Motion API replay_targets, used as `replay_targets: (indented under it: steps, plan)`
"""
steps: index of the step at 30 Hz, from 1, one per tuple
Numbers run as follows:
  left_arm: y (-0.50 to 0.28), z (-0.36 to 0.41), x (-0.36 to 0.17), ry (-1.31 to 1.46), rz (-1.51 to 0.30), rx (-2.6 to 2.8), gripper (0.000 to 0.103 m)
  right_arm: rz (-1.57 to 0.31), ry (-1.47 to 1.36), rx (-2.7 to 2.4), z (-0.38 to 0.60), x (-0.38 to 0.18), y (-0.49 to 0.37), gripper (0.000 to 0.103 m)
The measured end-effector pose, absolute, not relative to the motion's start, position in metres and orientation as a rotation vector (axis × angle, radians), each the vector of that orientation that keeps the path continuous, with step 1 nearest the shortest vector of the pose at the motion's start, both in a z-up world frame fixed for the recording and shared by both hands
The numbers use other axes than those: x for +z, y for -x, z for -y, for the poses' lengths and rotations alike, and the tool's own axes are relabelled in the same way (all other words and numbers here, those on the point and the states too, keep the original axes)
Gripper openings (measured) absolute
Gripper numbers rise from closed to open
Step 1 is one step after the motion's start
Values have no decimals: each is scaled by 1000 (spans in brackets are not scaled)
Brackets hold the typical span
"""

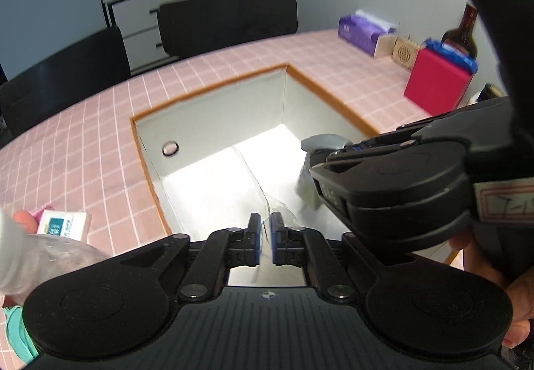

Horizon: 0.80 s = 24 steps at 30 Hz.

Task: Organize soft objects
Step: 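Carry the silver pouch and clear bag with the right gripper into the orange box, then open the right gripper to drop them and withdraw from the box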

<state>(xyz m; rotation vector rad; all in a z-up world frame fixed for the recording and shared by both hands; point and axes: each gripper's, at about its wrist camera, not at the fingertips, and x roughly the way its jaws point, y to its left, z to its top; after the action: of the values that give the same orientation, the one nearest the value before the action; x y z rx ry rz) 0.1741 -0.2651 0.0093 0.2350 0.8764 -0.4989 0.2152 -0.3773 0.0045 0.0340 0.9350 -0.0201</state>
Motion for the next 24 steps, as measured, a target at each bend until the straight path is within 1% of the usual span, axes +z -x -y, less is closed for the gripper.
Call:
replay_targets:
  steps: [1,2,4,5,6,7,8,9,10,12,14,15,17,19,24]
  plan:
    - [-175,266,6,-241,-890,-495,11,-960,-44,-17,381,-2,-221,0]
    - [-177,267,3,-251,-900,-493,15,-991,-55,-17,382,-9,-224,0]
    - [-179,270,-3,-262,-922,-483,20,-1029,-81,-27,387,-20,-230,0]
    - [-181,271,-5,-260,-928,-477,24,-1042,-85,-29,388,-24,-231,2]
    - [-182,272,-7,-260,-931,-472,32,-1058,-86,-31,389,-27,-233,5]
    - [-182,272,-9,-263,-933,-470,36,-1074,-86,-32,389,-29,-234,7]
    - [-183,273,-9,-264,-933,-469,44,-1085,-89,-32,390,-32,-235,11]
    - [-182,273,-9,-263,-931,-471,49,-1091,-91,-30,391,-32,-234,19]
    - [-182,274,-9,-263,-931,-475,51,-1094,-90,-39,393,-33,-234,21]
    - [-181,274,-8,-266,-926,-469,57,-1098,-97,-52,397,-31,-233,23]
    - [-179,274,-6,-261,-919,-474,59,-1101,-127,-48,401,-28,-232,26]
    - [-179,274,-4,-258,-917,-482,59,-1100,-136,-47,403,-26,-231,28]
    - [-175,274,-1,-260,-908,-492,59,-1092,-131,-53,402,-22,-229,30]
    - [-171,272,4,-258,-891,-503,59,-1078,-134,-56,402,-14,-226,34]
    - [-155,260,22,-231,-848,-546,59,-1008,-146,-62,400,15,-212,38]
